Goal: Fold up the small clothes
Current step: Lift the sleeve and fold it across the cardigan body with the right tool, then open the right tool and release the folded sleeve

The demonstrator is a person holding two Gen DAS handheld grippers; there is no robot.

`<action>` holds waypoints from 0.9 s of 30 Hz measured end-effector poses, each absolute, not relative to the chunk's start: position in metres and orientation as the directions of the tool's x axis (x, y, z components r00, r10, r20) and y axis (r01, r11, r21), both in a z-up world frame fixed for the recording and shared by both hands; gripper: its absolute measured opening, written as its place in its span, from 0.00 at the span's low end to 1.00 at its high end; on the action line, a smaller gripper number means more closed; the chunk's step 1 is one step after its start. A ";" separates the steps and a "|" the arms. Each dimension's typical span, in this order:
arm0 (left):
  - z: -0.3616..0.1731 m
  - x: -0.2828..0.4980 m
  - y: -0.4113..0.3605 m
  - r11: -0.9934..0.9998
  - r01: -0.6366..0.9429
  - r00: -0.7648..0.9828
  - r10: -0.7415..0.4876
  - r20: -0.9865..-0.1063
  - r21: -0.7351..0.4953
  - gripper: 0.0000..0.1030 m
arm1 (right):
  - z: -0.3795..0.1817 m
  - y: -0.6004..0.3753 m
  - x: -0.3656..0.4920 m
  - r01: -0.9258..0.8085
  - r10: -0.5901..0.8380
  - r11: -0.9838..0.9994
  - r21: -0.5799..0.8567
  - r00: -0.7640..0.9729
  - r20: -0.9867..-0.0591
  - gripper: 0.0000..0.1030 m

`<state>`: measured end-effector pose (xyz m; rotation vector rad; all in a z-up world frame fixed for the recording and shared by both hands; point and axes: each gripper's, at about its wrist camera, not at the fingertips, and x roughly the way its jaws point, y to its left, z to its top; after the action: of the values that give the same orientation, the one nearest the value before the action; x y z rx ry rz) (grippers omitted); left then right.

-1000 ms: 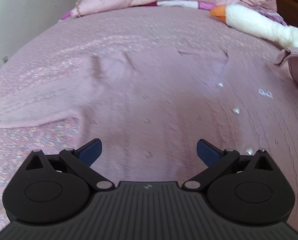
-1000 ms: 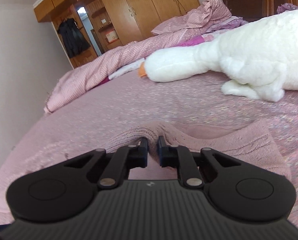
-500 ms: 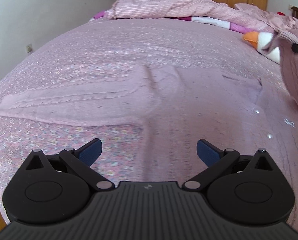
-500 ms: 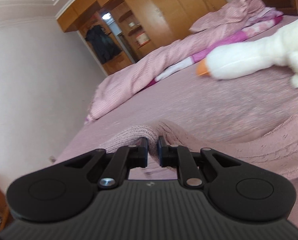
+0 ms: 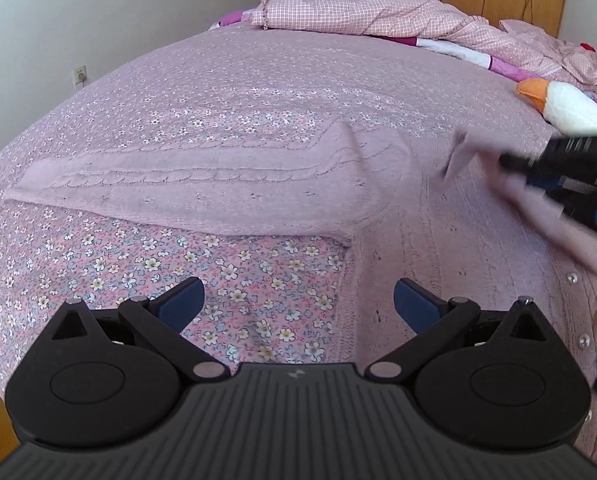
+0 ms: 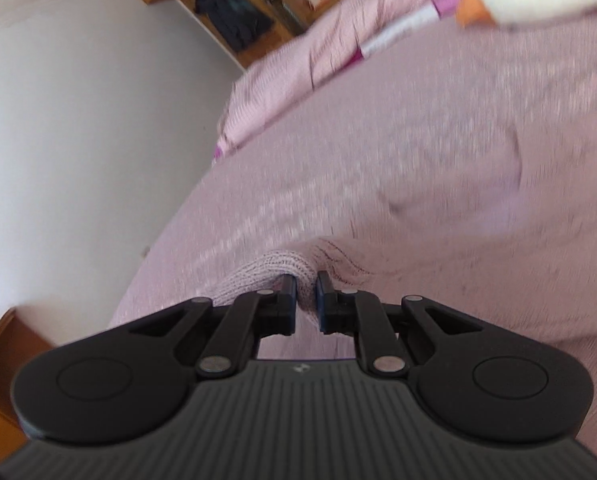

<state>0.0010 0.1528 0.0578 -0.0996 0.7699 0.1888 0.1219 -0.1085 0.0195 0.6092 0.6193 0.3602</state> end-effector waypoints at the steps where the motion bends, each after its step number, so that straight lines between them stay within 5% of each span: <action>1: 0.058 0.001 0.153 0.978 -0.205 0.704 0.131 -0.698 -0.024 1.00 | 0.014 -0.107 0.122 -0.127 0.491 0.766 0.631 0.749 -0.445 0.13; 7: 0.056 0.006 0.152 0.979 -0.201 0.704 0.119 -0.700 -0.036 1.00 | -0.005 -0.100 0.113 -0.116 0.488 0.803 0.585 0.692 -0.532 0.18; 9: 0.057 0.007 0.151 0.979 -0.201 0.707 0.120 -0.697 -0.035 1.00 | 0.001 -0.099 0.108 -0.136 0.491 0.811 0.570 0.688 -0.534 0.35; 11: 0.059 0.008 0.149 0.979 -0.200 0.710 0.119 -0.694 -0.036 1.00 | 0.011 -0.097 0.099 -0.185 0.507 0.812 0.554 0.694 -0.512 0.65; 12: 0.059 0.008 0.149 0.979 -0.199 0.711 0.119 -0.693 -0.037 1.00 | 0.015 -0.095 0.093 -0.208 0.509 0.816 0.539 0.700 -0.500 0.67; 21: 0.063 0.015 0.138 0.983 -0.176 0.719 0.089 -0.690 -0.057 1.00 | 0.038 -0.120 0.045 -0.264 0.489 0.848 0.459 0.724 -0.487 0.68; 27: 0.074 0.032 0.127 0.987 -0.140 0.746 0.053 -0.663 -0.078 1.00 | 0.042 -0.154 0.028 -0.169 0.295 0.945 0.280 0.812 -0.504 0.68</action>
<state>0.0323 0.1269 0.0735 -0.1260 0.7211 0.1062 0.0278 -0.1537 0.0420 0.2279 0.5727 0.2501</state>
